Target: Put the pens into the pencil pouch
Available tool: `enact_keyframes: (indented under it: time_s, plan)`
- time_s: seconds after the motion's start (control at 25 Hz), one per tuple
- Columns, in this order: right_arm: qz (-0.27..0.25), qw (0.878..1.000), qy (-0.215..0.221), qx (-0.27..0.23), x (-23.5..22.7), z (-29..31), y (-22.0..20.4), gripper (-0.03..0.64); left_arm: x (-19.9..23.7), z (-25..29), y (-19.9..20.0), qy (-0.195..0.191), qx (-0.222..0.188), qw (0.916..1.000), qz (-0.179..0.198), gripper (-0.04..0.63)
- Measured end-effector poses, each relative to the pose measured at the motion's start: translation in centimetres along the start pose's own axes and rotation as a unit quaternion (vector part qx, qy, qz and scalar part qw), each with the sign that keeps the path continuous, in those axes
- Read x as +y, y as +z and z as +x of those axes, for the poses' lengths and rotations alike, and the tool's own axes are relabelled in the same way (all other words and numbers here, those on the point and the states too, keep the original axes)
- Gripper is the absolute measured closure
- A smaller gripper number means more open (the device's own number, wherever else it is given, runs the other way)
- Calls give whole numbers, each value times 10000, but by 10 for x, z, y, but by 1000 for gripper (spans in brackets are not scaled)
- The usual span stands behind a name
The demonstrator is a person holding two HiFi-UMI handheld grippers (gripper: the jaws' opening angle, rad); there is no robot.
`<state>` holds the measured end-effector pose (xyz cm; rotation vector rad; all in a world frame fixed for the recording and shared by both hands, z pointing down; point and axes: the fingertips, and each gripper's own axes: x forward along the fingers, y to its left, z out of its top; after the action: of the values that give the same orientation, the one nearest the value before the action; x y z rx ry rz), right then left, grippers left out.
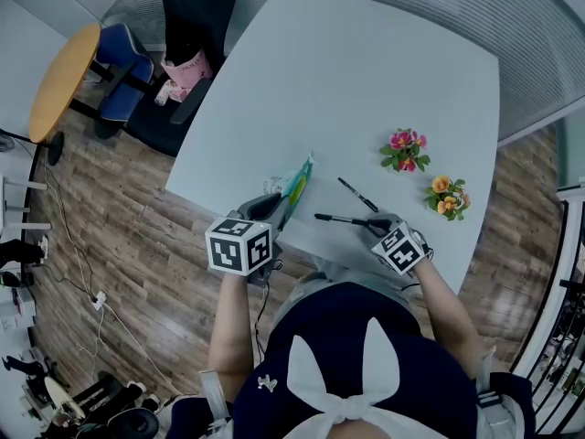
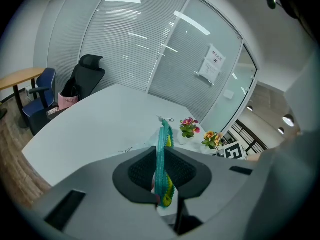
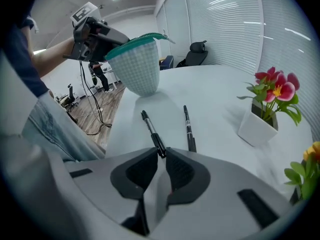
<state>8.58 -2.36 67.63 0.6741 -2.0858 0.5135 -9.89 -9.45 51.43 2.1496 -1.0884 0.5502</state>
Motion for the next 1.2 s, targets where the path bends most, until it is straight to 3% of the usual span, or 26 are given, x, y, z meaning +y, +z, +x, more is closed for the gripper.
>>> enact_keyframes:
  time_s: [0.64, 1.2]
  plan:
    - [-47, 9960, -99, -886, 14, -50, 56, 568, 2, 3, -3, -50, 45, 9999, -86, 534]
    - [166, 9886, -503, -1410, -4, -92, 91, 572, 1, 8, -3, -86, 63, 9999, -129, 534]
